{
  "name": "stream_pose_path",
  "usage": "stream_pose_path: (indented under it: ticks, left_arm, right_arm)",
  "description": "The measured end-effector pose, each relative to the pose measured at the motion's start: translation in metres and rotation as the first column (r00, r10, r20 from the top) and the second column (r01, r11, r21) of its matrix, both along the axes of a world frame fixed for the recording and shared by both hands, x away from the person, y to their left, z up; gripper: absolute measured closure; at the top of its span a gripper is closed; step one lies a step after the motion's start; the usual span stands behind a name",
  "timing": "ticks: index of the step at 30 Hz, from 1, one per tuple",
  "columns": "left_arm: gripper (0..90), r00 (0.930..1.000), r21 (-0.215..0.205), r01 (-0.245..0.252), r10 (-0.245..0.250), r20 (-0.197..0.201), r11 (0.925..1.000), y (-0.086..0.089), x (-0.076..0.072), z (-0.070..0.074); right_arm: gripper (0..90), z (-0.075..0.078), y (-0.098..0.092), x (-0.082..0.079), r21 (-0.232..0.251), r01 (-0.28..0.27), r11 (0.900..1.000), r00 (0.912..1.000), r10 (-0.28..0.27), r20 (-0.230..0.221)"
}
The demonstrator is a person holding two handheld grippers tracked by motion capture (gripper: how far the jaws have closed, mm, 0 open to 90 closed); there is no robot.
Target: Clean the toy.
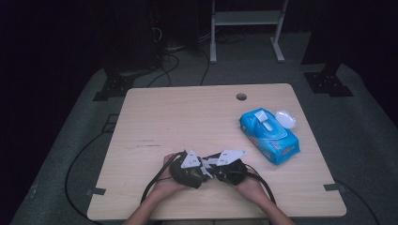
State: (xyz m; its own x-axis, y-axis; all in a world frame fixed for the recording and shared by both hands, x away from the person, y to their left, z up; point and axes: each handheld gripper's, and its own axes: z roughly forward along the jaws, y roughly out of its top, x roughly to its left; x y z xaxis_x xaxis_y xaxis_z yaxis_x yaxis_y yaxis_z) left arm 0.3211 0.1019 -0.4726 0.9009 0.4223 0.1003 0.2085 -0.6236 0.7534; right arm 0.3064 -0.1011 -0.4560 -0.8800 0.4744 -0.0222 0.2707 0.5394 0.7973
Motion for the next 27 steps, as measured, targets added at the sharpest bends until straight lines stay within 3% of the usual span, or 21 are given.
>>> stream_pose_path:
  ticks: [4,7,10,13,14,16,18,19,23,24,25,27]
  left_arm:
    - [24.0,0.9998,-0.011,-0.005,0.005,-0.017,0.9999,0.003,0.001,0.001]
    - [24.0,0.9997,-0.018,-0.005,0.005,-0.025,0.9998,0.004,0.003,0.001]
    - [24.0,0.9997,-0.016,-0.005,0.005,-0.023,0.9999,0.004,0.003,0.001]
    - [24.0,0.9998,-0.014,-0.004,0.003,-0.019,0.9999,0.004,0.002,0.001]
    - [24.0,0.9997,-0.016,-0.004,0.003,-0.022,0.9999,0.005,0.003,0.001]
    - [24.0,0.9996,-0.018,-0.008,0.008,-0.027,0.9998,0.004,0.003,0.001]
    - [24.0,0.9998,-0.011,-0.008,0.008,-0.021,0.9999,0.005,0.002,0.001]
    - [24.0,0.9997,-0.018,-0.015,0.014,-0.021,0.9997,0.005,0.002,0.001]
    - [24.0,0.9990,-0.037,-0.015,0.014,-0.042,0.9992,0.008,0.005,0.001]
    - [24.0,0.9990,-0.037,-0.015,0.014,-0.042,0.9992,0.008,0.005,0.001]
    - [24.0,0.9991,-0.037,-0.015,0.014,-0.041,0.9992,0.008,0.005,0.001]
    - [24.0,0.9993,-0.032,-0.017,0.016,-0.035,0.9994,0.007,0.004,0.001]
  right_arm:
    - [82.2,0.001,-0.014,0.004,0.004,0.025,1.000,0.9996,-0.025,-0.015]
    - [82.2,0.003,-0.048,0.014,0.017,0.136,0.991,0.9904,-0.135,-0.026]
    - [82.3,0.004,-0.056,0.016,0.015,0.173,0.985,0.9848,-0.172,-0.024]
    - [82.2,0.003,-0.046,0.010,0.025,0.139,0.990,0.9899,-0.139,-0.029]
    - [82.2,0.002,-0.042,0.009,0.047,0.116,0.992,0.9920,-0.114,-0.055]
    - [82.2,0.001,-0.037,0.007,0.058,0.103,0.993,0.9929,-0.099,-0.065]
    - [82.2,0.000,-0.027,0.004,0.032,0.079,0.996,0.9960,-0.077,-0.044]
    - [82.2,0.001,-0.031,0.007,0.025,0.089,0.996,0.9952,-0.088,-0.043]
    - [82.1,0.004,-0.052,0.014,0.020,0.182,0.983,0.9827,-0.181,-0.041]
    - [82.1,0.004,-0.052,0.014,0.020,0.182,0.983,0.9827,-0.181,-0.041]
    - [82.2,0.004,-0.059,0.017,0.012,0.226,0.974,0.9736,-0.225,-0.039]
    - [82.2,0.003,-0.065,0.019,0.041,0.236,0.971,0.9697,-0.233,-0.074]
